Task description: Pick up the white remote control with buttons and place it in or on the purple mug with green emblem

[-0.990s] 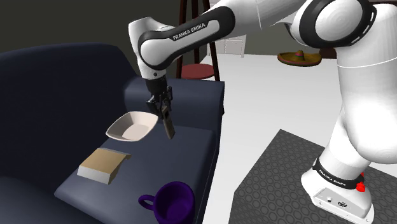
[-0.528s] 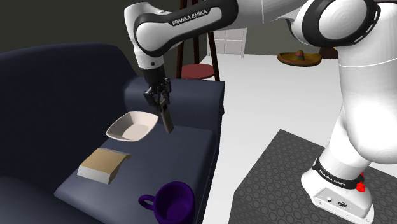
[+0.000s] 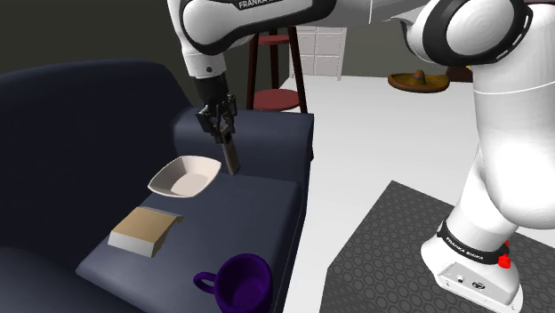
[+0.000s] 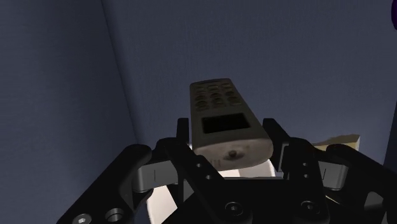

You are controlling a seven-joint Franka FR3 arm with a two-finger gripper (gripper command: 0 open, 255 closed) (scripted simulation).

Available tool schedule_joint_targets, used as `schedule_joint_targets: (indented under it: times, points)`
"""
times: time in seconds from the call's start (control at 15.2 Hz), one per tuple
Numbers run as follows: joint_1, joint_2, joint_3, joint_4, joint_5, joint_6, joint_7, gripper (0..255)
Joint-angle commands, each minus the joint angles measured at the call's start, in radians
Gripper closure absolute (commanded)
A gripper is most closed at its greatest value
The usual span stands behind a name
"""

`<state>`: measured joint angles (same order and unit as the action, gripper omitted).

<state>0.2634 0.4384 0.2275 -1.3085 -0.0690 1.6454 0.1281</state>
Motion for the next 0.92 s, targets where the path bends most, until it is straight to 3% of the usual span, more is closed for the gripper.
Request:
schedule_joint_targets:
  times: [0.0, 0.66, 0.86]
  points:
    - [0.001, 0.0, 0.0, 0.026, 0.0, -0.026, -0.001, 255]
    - [0.016, 0.036, 0.001, 0.217, -0.007, -0.181, 0.001, 255]
    - [0.036, -0.007, 0.013, 0.168, 0.001, -0.175, 0.036, 255]
